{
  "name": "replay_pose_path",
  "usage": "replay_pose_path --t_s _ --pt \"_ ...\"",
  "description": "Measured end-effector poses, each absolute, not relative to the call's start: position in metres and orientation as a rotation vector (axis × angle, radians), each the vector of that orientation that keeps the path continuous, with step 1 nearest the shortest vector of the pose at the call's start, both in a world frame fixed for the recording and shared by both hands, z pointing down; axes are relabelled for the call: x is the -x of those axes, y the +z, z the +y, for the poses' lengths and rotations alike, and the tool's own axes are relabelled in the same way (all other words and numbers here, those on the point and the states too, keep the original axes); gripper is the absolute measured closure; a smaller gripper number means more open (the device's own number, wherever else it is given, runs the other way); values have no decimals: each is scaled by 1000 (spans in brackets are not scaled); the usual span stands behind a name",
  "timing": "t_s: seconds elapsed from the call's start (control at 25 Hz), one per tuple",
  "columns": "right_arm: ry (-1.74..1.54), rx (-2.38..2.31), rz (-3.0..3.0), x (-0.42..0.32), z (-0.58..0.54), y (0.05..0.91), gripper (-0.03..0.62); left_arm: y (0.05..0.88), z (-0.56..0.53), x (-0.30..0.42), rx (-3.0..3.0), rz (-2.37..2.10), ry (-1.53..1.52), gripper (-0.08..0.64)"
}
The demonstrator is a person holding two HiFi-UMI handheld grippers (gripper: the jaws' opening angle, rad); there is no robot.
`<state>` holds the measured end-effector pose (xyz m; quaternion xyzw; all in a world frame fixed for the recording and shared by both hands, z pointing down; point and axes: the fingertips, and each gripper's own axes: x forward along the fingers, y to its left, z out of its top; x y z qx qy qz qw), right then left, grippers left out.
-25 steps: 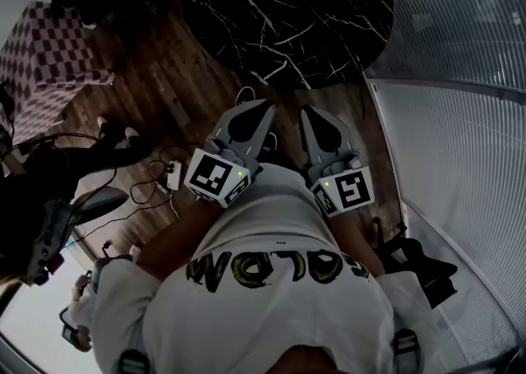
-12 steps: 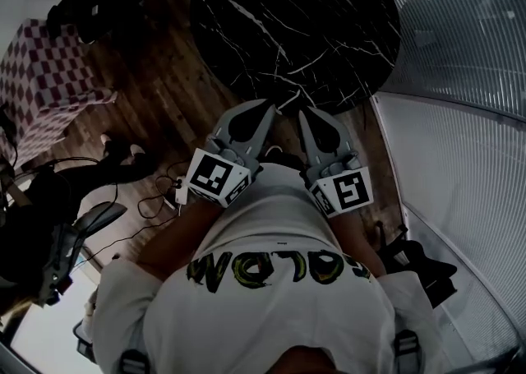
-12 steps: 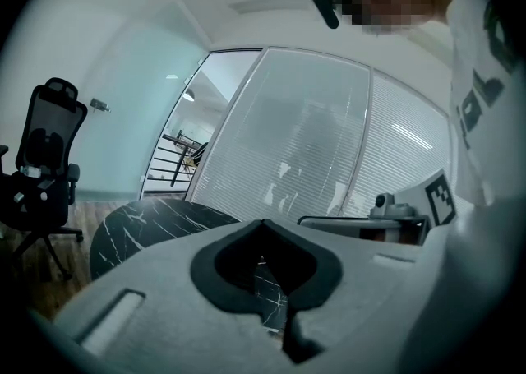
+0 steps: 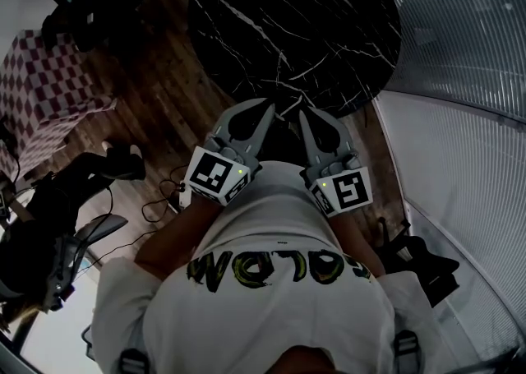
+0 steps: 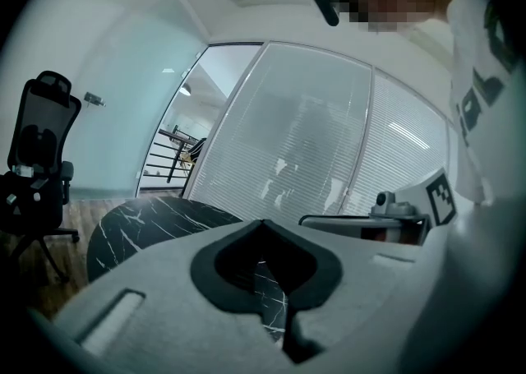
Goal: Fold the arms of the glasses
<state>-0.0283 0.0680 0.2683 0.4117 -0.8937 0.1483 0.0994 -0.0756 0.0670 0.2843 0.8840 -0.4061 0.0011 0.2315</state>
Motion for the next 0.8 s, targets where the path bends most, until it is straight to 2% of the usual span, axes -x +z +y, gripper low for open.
replay_pose_path --t_s 0.36,0.8 --pt "419 -1185 -2639 7 57 271 591 288 55 58 -2410 -1150 43 557" --pt "398 -1140 -2538 -17 48 321 589 345 49 45 -2351 -1133 212 532"
